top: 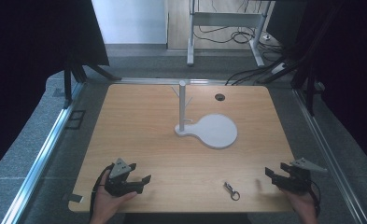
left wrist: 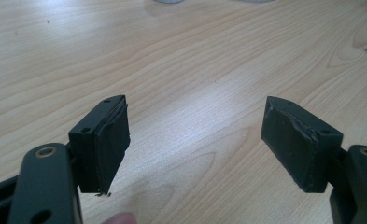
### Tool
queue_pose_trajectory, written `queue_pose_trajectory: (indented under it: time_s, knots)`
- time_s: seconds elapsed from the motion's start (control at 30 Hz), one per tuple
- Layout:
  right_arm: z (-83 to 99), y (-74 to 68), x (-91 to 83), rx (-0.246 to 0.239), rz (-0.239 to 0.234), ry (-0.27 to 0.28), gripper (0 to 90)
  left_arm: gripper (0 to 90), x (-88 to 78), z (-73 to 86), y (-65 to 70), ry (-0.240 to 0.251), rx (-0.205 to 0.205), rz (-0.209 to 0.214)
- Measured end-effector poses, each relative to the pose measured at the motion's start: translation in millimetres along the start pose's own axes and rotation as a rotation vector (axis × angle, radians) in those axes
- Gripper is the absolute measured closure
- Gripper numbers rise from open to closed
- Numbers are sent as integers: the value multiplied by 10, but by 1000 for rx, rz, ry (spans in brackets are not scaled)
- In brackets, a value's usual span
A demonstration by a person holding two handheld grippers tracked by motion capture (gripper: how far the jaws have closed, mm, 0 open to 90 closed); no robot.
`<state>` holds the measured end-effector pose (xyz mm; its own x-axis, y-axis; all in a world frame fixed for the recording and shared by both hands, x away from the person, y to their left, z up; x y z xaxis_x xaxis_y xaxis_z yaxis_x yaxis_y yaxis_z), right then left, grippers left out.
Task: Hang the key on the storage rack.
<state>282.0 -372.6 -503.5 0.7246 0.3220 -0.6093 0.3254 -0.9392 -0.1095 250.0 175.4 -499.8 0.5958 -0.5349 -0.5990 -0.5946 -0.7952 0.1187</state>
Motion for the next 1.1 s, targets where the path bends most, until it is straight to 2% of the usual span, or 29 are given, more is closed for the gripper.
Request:
queue_pose_trajectory:
  time_s: [0.2, 0.3, 0.37, 0.4, 0.43, 0.53, 0.67, 0.8, 0.9, 1.1]
  knots:
    - [25, -14, -9, -9, -1, 2, 278, 244, -8, 30, -4, -4, -13, -9]
    - [22, -49, -7, -13, -3, 5, 302, 248, 35, 33, 9, -26, 0, -14]
    - [-19, -97, 2, -25, -7, 11, 312, 249, 35, 14, 34, -22, 8, -8]
    - [-47, -182, -3, -49, -21, 15, 329, 248, 38, -6, 58, -15, 8, 5]
    - [-47, -182, -3, -49, -21, 15, 329, 249, 38, -6, 58, -15, 8, 5]
    - [-34, -257, 14, -65, -38, -8, 358, 248, 98, -4, 84, -31, 22, 21]
    - [-38, -238, 3, -58, -42, -23, 386, 250, 126, 3, 98, -48, 31, 22]
    - [-58, -232, -21, -49, -51, -18, 398, 250, 93, -16, 116, -37, 35, 24]
    - [-78, -234, -43, -64, -52, -16, 415, 250, 84, -21, 109, -31, 36, 24]
    - [-87, -225, -68, -54, -77, 1, 432, 258, 76, -9, 63, -32, -4, 34]
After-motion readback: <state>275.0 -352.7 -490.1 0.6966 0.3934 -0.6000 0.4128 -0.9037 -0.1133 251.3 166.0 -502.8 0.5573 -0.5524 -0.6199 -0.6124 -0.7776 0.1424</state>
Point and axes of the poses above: each handheld gripper's, and its own axes: x roughly forward along the jaws, z roughly out of its underside, y roughly to its right, the point moved 2 cm from there along x, roughly forward along the jaws
